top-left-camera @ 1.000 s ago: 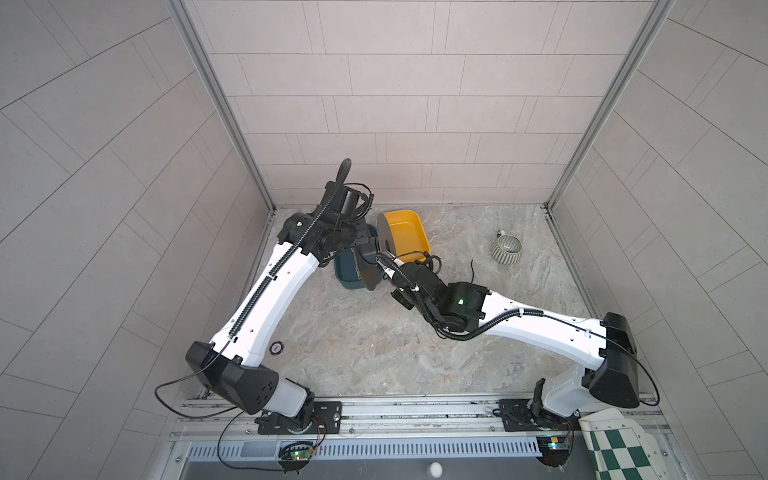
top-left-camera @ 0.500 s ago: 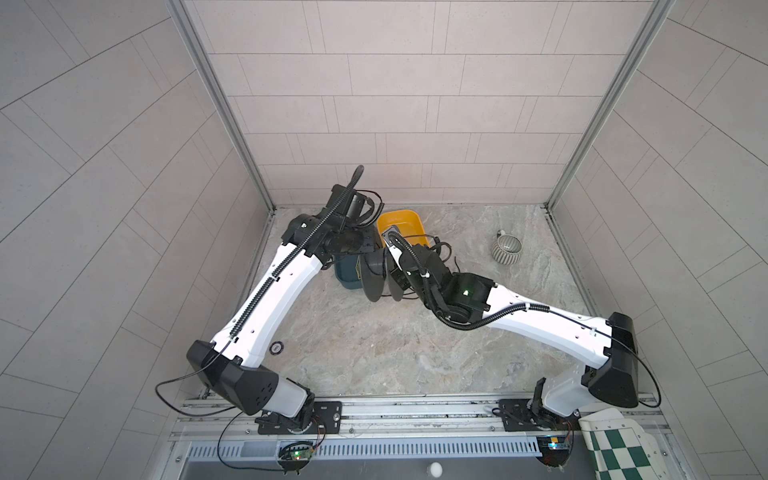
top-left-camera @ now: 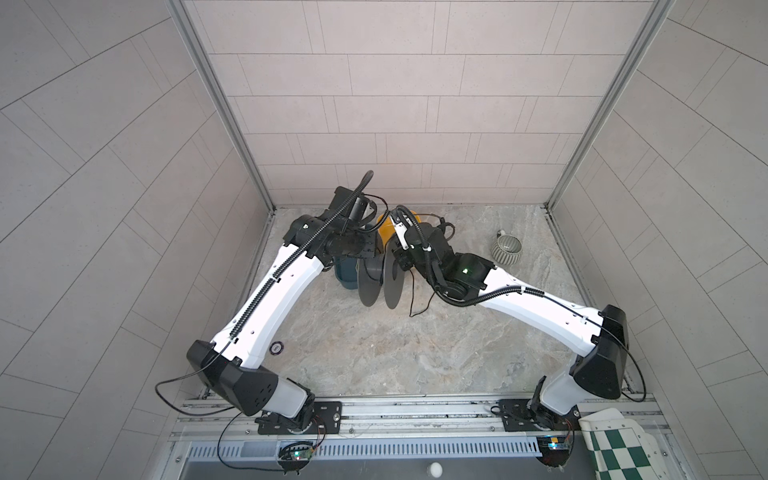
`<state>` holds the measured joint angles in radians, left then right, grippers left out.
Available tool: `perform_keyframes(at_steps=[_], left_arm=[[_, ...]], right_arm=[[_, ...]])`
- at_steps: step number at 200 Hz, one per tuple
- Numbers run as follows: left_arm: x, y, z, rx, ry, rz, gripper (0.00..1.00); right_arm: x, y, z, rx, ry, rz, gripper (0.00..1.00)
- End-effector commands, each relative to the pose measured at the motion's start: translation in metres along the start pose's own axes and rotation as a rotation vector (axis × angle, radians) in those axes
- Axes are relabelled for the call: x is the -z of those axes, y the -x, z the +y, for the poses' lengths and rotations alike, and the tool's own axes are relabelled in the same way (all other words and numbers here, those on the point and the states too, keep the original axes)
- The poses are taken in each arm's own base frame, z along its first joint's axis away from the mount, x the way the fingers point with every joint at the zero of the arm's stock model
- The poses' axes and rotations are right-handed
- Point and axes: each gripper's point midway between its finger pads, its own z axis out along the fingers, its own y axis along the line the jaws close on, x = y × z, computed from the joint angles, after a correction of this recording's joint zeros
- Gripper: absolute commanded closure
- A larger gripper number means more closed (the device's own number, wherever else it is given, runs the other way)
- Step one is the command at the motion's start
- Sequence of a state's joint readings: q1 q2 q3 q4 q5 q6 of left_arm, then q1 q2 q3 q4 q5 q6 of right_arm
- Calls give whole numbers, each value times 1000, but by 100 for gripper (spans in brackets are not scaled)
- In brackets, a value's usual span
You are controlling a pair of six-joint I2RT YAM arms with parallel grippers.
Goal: Wrap the cables
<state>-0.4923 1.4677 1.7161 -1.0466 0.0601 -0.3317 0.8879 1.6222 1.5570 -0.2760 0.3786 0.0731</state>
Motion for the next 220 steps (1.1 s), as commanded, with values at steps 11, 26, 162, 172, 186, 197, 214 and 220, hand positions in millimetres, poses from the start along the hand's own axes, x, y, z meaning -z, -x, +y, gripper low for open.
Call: perform_keyframes(at_steps=[11, 26, 162, 172, 186, 197, 214, 220], left_arm=[[27, 5, -19, -104, -97, -67, 100], [33, 6, -20, -132, -106, -79, 100], [61, 14, -37, -251, -200, -55, 100], [62, 14, -38, -253, -207, -56, 100], [64, 15, -40, -258, -217, -57, 100], [65, 16, -41, -257, -218, -61, 100], [66, 16, -42, -254, -223, -56, 100], [66, 16, -42, -253, -226, -54, 100]], right_arm=[[-12, -2, -8, -53, 32, 29, 76], [-19, -8, -19, -80, 32, 54, 76], [6, -101, -45, -225, 333, 249, 37], [15, -103, -43, -239, 361, 238, 33], [25, -107, -43, -244, 379, 220, 27], [33, -108, -43, -246, 390, 207, 25], [41, -113, -39, -251, 422, 192, 25], [43, -114, -36, -255, 441, 182, 26]])
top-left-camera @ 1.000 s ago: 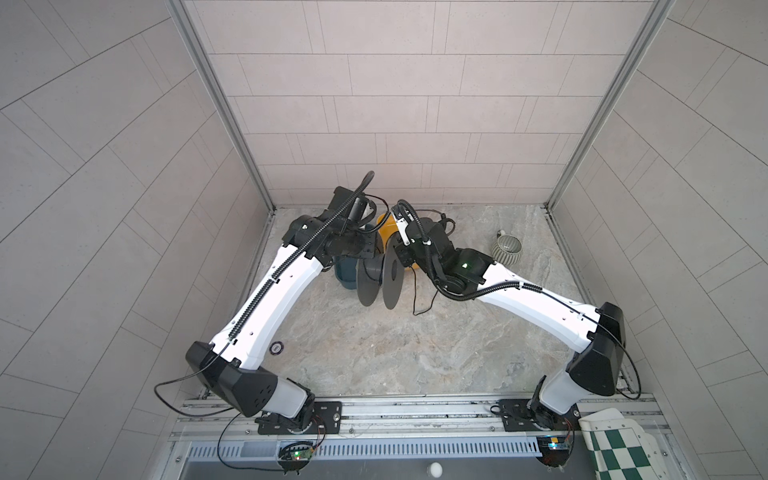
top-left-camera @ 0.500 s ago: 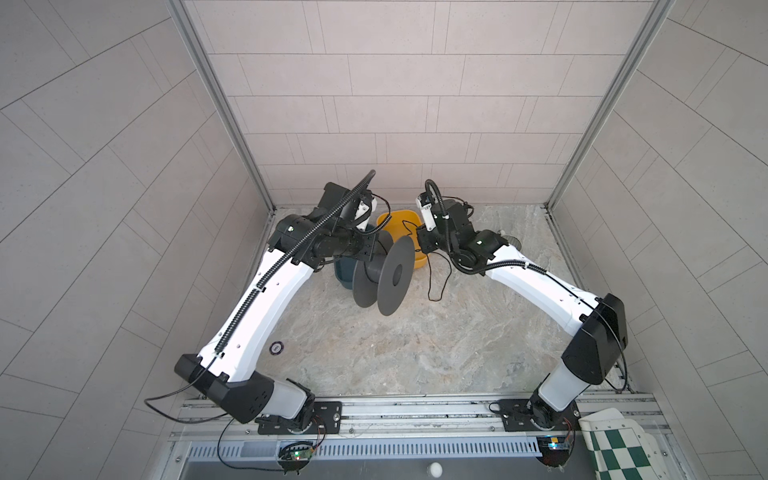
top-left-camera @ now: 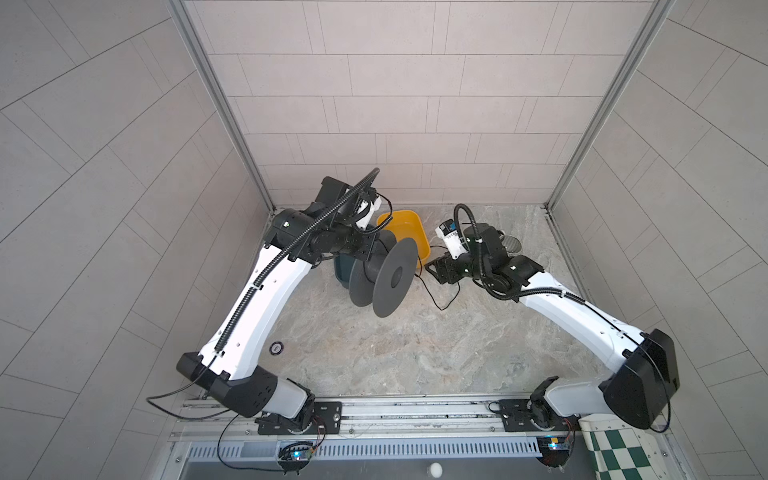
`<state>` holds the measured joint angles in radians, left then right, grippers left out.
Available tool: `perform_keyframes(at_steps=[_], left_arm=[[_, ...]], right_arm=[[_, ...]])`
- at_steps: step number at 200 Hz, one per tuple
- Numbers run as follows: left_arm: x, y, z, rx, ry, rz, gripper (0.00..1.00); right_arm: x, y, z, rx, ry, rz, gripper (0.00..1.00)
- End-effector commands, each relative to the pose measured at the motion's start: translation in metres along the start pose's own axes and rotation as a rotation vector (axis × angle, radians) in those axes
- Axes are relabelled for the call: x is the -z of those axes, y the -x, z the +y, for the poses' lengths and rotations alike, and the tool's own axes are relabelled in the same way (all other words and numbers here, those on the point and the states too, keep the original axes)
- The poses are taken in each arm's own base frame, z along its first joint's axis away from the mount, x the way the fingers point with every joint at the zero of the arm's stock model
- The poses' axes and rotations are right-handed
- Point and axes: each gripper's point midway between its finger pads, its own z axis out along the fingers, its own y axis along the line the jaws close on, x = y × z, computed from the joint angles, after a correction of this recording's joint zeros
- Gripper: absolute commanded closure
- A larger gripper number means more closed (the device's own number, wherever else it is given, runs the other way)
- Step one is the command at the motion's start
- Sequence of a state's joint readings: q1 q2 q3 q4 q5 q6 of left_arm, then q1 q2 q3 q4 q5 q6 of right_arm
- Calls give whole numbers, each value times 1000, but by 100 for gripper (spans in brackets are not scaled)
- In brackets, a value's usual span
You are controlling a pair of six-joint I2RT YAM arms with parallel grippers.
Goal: Wrap the cables
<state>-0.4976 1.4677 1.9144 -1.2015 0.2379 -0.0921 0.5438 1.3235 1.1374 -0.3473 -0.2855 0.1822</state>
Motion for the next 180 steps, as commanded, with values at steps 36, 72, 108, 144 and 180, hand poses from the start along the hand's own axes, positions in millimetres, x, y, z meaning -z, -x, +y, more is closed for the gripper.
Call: perform_keyframes(at_steps=[36, 72, 108, 144, 180], left_arm=[[15, 16, -12, -15, -61, -57, 100], [20, 16, -15, -16, -70, -64, 100], [20, 15, -17, -11, -82, -62, 100], [20, 16, -19, -5, -98, -63, 100], [19, 18, -18, 27, -110, -65, 100]], right_arm=[[2, -4, 20, -21, 135, -110, 31], [-19, 1, 23, -21, 168, -121, 36], [-40, -1, 31, -31, 237, -97, 41], [-53, -3, 32, -46, 221, -113, 47], [-61, 0, 24, -86, 183, -113, 85]])
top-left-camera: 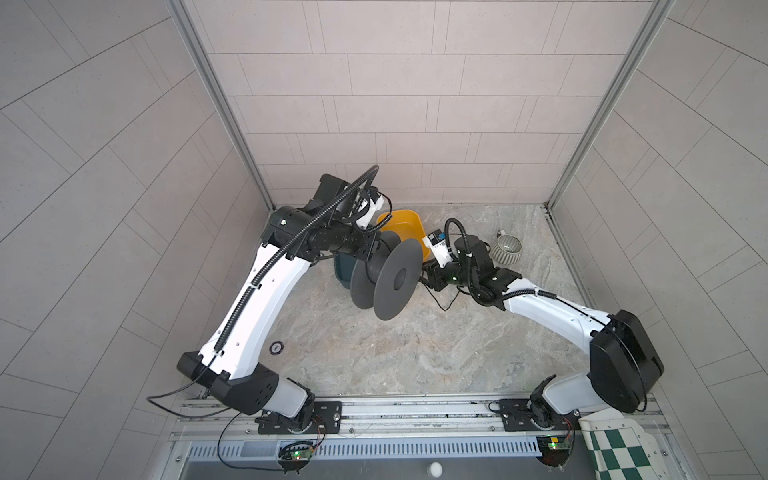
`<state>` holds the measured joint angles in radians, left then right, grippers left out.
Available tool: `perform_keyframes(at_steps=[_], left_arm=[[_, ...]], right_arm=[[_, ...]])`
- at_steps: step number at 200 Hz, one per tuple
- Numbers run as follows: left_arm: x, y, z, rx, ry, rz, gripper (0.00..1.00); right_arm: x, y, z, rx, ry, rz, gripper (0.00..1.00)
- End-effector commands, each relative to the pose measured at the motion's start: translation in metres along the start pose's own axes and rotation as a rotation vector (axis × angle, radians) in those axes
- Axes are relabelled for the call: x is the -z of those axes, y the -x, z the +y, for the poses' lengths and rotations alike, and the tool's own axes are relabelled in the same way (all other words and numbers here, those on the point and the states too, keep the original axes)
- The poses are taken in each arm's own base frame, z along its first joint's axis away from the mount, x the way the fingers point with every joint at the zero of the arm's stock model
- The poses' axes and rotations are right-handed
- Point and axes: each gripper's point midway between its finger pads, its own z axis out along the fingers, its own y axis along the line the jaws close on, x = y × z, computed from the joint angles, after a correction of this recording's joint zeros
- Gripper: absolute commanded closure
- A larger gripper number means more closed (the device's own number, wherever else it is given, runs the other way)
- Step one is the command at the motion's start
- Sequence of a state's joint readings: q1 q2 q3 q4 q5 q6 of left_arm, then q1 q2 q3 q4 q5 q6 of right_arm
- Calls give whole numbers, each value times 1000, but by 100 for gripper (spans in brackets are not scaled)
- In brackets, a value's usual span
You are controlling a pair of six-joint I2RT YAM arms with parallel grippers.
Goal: Wrap the cables
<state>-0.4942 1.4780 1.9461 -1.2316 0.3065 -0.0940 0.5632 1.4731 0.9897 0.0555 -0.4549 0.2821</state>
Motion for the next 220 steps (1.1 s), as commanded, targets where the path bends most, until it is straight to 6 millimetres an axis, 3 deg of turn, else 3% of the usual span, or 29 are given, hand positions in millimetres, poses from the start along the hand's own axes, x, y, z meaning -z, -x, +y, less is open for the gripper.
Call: perform_keyframes(at_steps=[1, 19, 97, 126, 162, 220], left_arm=[[14, 19, -7, 19, -45, -80, 100], [20, 26, -3, 60, -60, -114, 100], [51, 56, 24, 244, -84, -302, 100], [55, 64, 25, 297, -135, -328, 100], [50, 72, 29, 388, -168, -350, 100], [44, 77, 41, 481, -137, -384, 100]], right_arm=[[-1, 15, -1, -18, -17, -45, 86], [8, 14, -12, -5, -91, -40, 100], [73, 12, -86, -98, -376, -64, 100], [84, 4, -102, -112, -455, -28, 100], [79, -10, -106, -106, -470, 52, 100], [71, -23, -91, -29, -456, 92, 100]])
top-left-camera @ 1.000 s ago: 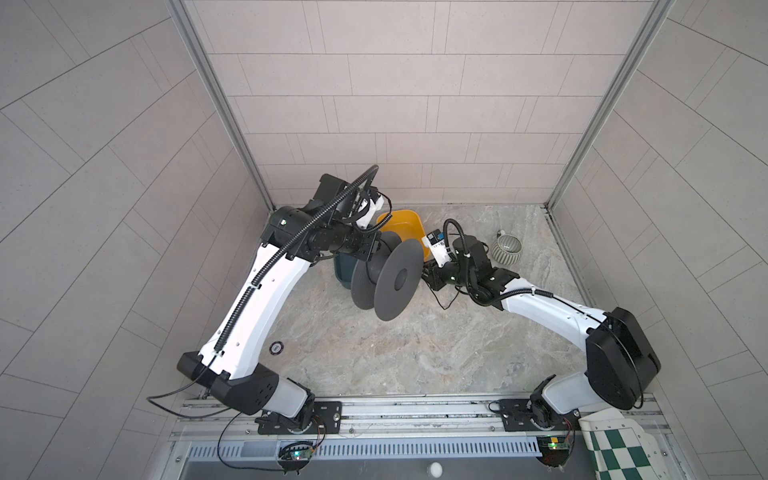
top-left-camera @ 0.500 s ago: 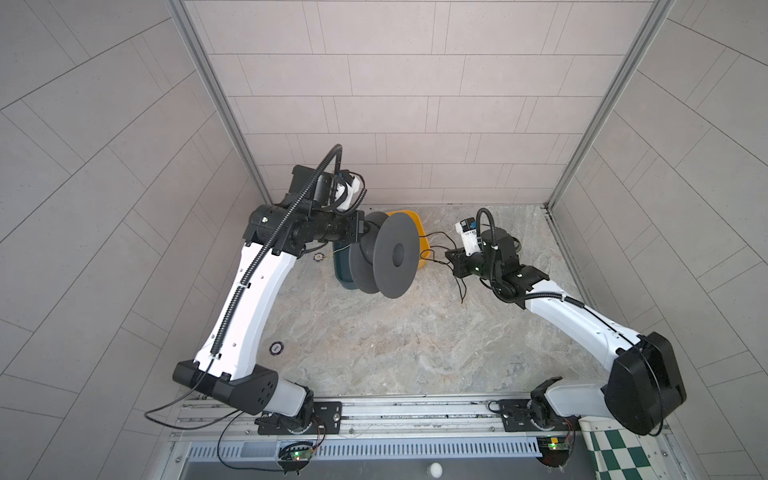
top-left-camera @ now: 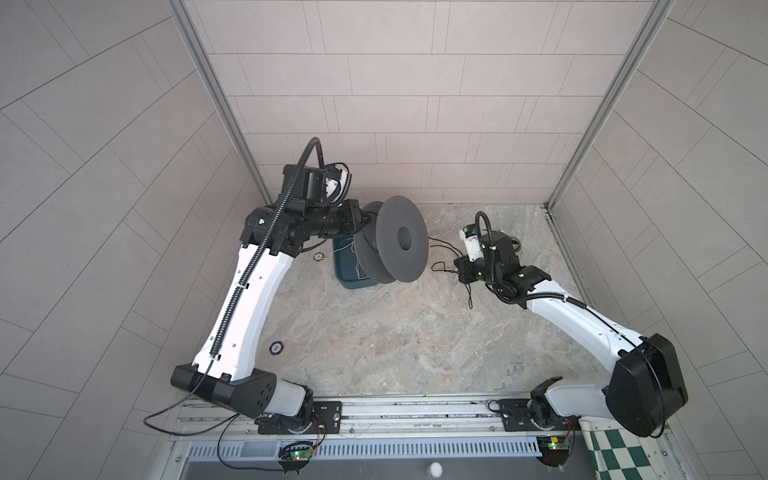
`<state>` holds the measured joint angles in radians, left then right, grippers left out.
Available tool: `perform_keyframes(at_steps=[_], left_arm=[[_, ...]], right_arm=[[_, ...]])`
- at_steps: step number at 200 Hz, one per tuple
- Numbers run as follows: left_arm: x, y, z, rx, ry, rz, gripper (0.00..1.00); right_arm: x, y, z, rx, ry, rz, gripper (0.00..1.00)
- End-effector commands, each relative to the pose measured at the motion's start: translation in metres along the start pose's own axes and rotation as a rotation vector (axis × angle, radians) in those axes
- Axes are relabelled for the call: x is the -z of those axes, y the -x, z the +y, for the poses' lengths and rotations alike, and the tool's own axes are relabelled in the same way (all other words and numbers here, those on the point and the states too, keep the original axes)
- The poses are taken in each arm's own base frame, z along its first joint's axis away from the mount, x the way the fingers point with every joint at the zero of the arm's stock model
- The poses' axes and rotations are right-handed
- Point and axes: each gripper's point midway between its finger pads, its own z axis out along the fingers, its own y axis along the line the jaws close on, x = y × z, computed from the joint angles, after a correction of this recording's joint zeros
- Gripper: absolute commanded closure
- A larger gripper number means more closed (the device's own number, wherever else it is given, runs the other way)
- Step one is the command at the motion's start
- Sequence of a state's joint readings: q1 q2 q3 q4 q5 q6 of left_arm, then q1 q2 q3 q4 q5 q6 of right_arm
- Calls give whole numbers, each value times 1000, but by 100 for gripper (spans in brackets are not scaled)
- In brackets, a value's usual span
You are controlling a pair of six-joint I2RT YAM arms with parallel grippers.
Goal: Wrap the cables
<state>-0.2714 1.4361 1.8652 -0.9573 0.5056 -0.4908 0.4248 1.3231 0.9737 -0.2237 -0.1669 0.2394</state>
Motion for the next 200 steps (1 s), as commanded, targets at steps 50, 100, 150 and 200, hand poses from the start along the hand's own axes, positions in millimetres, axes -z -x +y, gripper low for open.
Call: perform_keyframes(at_steps=[50, 100, 150, 200], left_arm=[[21, 13, -31, -7, -139, -77, 100], [28, 5, -30, -25, -131, -65, 100], [34, 5, -33, -35, -135, -70, 100], [34, 5, -29, -39, -112, -76, 100]], right_arm=[[-24, -18, -2, 21, -24, 50, 89], [-45, -4, 16, -14, 79, 10, 78], [-62, 5, 26, -33, 136, -4, 66], [-69, 6, 31, -43, 159, -16, 81]])
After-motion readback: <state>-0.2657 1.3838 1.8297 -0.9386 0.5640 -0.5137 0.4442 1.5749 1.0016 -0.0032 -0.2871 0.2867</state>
